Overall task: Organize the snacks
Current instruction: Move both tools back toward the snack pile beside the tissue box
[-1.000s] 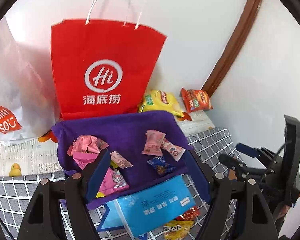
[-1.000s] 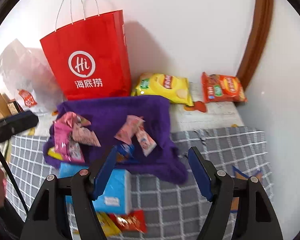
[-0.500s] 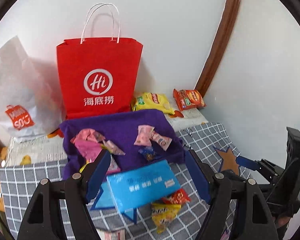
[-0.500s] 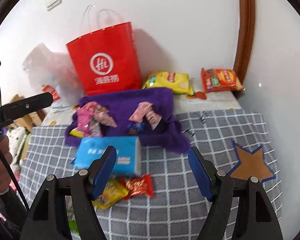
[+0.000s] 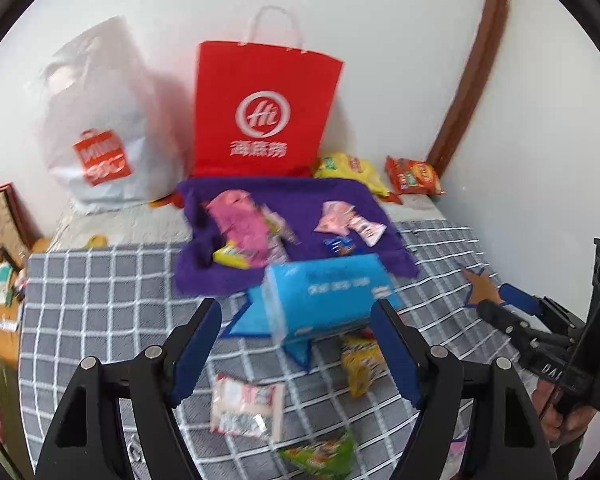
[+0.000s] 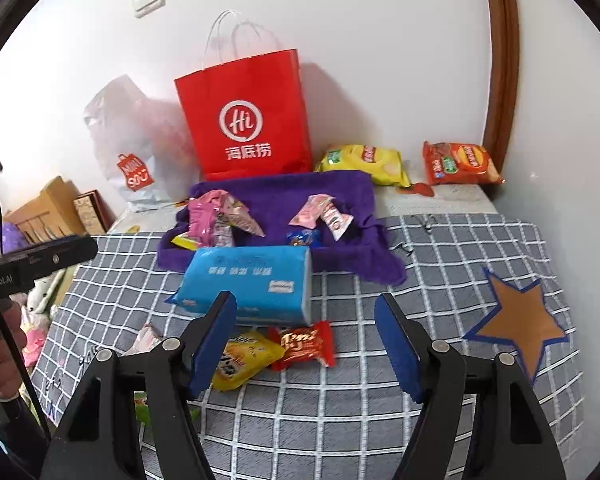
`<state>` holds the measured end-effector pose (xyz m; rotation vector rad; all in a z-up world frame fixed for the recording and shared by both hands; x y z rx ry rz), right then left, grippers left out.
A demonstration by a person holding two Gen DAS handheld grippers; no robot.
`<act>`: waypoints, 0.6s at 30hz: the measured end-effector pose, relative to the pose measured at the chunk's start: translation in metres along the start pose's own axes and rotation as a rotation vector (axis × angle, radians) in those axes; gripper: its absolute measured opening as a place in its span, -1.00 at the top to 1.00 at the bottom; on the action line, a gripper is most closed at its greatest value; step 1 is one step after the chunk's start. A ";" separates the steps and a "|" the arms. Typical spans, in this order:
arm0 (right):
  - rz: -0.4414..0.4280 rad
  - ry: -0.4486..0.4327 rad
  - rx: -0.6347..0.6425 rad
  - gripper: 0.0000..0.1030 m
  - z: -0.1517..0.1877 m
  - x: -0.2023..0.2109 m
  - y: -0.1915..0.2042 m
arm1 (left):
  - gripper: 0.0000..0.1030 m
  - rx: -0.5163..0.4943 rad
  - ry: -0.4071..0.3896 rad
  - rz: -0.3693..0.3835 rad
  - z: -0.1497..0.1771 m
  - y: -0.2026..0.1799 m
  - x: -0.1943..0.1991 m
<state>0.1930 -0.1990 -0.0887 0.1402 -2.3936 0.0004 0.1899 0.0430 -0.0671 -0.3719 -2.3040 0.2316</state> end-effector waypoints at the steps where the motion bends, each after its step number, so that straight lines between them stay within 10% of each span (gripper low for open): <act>1: -0.007 0.005 -0.007 -0.39 0.004 -0.003 0.000 | -0.47 0.002 -0.001 -0.013 0.005 0.003 0.001; 18: -0.030 0.134 0.012 -0.04 0.066 -0.086 0.005 | -0.47 0.130 0.075 -0.022 0.068 0.057 -0.034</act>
Point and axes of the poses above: each gripper's, at about its wrist camera, not at the fingertips, and x roughly against the way its jaws point, y to its left, z to its underside, the point moved 5 cm from there along -x, roughly the way its jaws point, and after that the axes turned 8 degrees about z, right-handed, at the moved point
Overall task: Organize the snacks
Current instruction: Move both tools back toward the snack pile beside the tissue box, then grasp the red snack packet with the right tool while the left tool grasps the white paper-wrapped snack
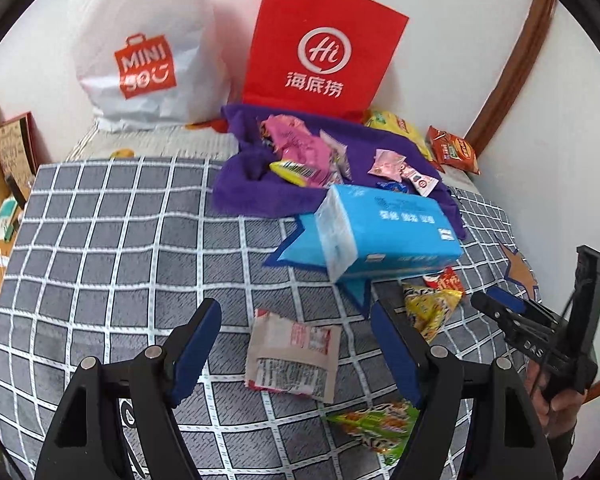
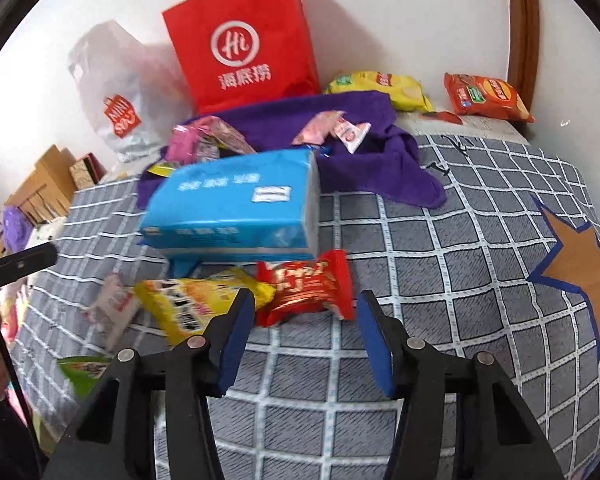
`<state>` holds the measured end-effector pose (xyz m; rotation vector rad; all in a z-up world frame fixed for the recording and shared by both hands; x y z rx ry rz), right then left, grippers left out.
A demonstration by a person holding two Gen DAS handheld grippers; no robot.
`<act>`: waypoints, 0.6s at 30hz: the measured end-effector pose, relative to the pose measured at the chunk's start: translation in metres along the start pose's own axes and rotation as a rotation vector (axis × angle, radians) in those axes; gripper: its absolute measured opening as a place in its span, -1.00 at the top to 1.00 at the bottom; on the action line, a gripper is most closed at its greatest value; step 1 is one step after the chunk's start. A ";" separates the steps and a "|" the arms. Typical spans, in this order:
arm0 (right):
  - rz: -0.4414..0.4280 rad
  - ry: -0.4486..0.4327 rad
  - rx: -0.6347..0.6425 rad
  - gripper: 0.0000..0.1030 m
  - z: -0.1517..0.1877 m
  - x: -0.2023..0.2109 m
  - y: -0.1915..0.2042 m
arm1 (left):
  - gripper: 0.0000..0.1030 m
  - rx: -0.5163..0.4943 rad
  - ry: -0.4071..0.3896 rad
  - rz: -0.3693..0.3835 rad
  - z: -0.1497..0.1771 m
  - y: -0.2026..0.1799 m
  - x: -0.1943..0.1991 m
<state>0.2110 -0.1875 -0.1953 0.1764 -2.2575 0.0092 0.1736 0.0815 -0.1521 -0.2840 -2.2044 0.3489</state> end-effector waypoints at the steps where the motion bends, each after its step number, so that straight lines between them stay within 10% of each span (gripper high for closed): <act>1: 0.005 0.005 0.003 -0.04 0.000 -0.005 -0.001 | -0.46 0.006 -0.001 0.000 0.001 0.002 0.000; 18: 0.004 0.074 0.082 -0.37 -0.003 -0.055 0.023 | -0.46 0.029 0.003 0.027 0.004 0.025 -0.013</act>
Point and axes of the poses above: each gripper's, at about its wrist camera, not at the fingertips, and x roughly against the way its jaws point, y to its left, z to its underside, the point moved 5 cm from there along -x, roughly the way its jaws point, and after that the axes turned 8 degrees about z, right-handed, at the moved point
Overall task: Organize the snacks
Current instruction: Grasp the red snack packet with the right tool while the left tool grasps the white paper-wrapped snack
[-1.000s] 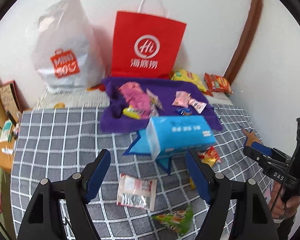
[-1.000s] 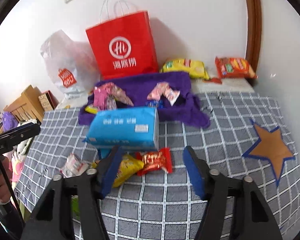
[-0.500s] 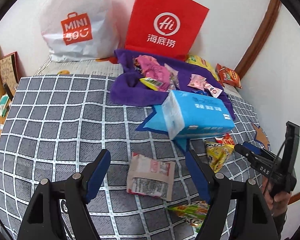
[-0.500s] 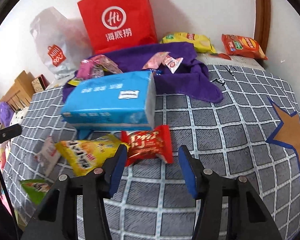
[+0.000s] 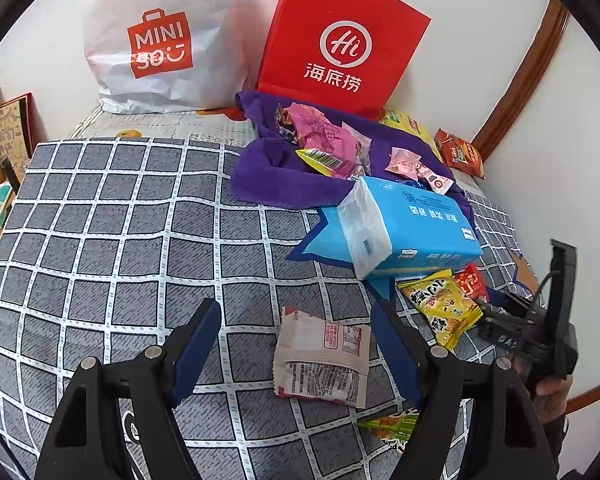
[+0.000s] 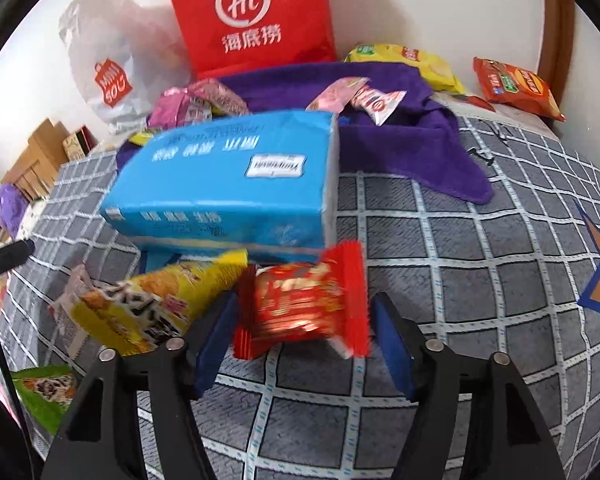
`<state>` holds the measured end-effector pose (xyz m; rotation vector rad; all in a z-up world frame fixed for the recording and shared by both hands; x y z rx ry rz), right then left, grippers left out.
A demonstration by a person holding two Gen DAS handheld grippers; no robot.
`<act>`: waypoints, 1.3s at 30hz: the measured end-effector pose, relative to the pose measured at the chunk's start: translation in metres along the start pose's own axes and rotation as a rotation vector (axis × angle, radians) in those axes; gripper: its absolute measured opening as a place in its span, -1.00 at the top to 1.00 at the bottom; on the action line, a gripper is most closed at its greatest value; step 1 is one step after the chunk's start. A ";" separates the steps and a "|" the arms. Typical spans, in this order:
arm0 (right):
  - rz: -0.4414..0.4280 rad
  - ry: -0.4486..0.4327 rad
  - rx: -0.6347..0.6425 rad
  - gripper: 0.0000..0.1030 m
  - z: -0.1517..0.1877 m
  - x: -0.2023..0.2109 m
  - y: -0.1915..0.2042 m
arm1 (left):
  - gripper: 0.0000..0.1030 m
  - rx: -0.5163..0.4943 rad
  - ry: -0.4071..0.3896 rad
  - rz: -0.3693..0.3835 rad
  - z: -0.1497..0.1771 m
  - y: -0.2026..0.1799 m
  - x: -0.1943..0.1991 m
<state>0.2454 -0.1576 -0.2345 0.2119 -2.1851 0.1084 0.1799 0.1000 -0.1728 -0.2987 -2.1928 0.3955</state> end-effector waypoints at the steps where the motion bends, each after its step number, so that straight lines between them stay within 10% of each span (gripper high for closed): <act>1: 0.013 -0.007 0.017 -0.39 0.001 -0.001 0.002 | -0.46 -0.002 0.003 0.003 0.000 0.001 -0.001; 18: 0.017 -0.112 0.061 0.38 0.007 0.027 0.008 | -0.47 -0.068 0.093 0.017 0.021 -0.003 -0.026; 39: -0.022 -0.124 0.037 0.41 0.036 0.050 -0.004 | -0.59 -0.316 0.126 -0.113 0.044 -0.032 -0.060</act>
Point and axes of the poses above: each gripper's, at about its wrist camera, not at the fingertips, and x roughly against the way its jaws point, y to its left, z to its underside, the point moved 5 cm from there along -x, roughly the way its jaws point, and after that the axes turned 8 degrees about z, right-handed, at the moved point
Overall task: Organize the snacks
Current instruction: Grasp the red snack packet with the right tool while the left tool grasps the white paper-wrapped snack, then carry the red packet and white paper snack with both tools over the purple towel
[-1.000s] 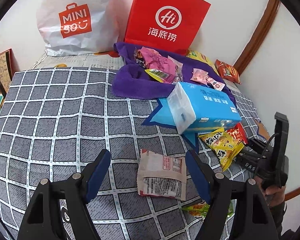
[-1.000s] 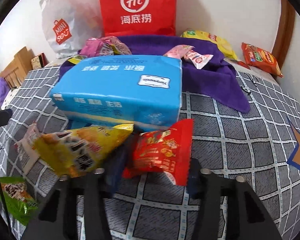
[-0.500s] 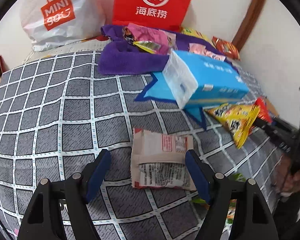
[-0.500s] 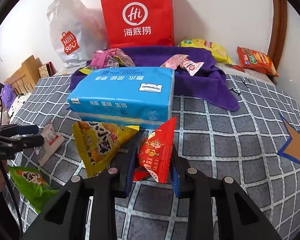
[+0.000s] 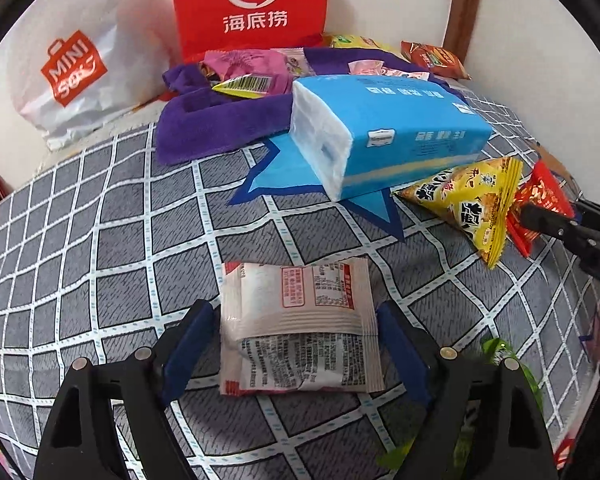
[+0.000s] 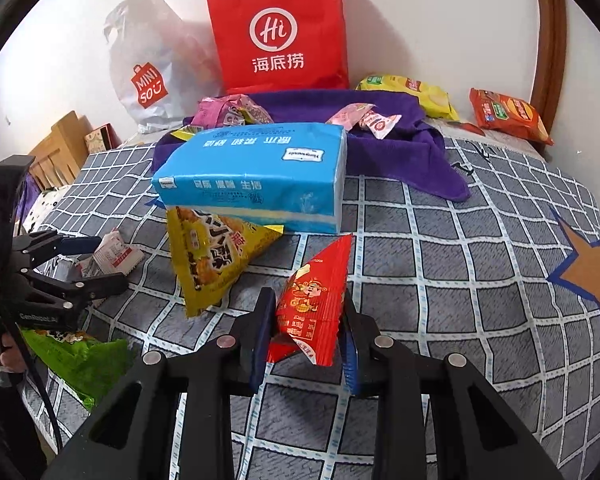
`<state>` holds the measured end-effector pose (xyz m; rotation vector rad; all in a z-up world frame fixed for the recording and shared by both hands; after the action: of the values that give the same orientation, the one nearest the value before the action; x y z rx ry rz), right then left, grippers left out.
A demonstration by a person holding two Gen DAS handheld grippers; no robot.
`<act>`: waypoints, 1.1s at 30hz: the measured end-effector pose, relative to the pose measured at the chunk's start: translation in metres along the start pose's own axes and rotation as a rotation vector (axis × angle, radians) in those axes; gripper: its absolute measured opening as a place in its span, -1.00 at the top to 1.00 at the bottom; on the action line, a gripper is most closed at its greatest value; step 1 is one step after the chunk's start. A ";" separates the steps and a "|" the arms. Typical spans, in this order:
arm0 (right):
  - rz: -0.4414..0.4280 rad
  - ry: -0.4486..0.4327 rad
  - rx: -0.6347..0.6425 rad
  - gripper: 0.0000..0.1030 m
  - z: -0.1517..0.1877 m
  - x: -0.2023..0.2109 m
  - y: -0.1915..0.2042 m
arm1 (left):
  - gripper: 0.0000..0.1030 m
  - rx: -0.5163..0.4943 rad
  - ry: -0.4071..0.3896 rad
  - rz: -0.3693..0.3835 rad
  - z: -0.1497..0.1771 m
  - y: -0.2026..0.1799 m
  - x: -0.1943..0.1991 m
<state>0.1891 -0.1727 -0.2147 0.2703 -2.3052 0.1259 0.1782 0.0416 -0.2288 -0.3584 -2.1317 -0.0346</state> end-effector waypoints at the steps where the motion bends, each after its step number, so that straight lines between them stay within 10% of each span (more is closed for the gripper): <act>1: 0.000 0.001 -0.003 0.41 0.000 0.000 -0.001 | -0.51 -0.007 -0.008 0.003 0.000 -0.001 0.001; 11: 0.003 -0.007 -0.028 0.41 0.001 0.009 -0.009 | 0.06 -0.001 -0.047 0.003 0.003 0.004 0.009; 33: 0.003 -0.123 -0.013 0.41 -0.026 0.096 0.005 | 0.07 0.136 -0.135 0.136 -0.014 -0.013 0.091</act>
<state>0.1430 -0.1780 -0.1271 0.2744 -2.4277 0.0985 0.1395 0.0486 -0.1450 -0.4342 -2.2236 0.2178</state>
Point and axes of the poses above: each gripper's, at about its wrist camera, not at the fingertips, and x roughly against the way its jaws point, y to its left, z to its underside, the point moved 5 cm from there along -x, roughly the way its jaws point, and after that the axes turned 8 degrees about z, right-handed, at the moved point
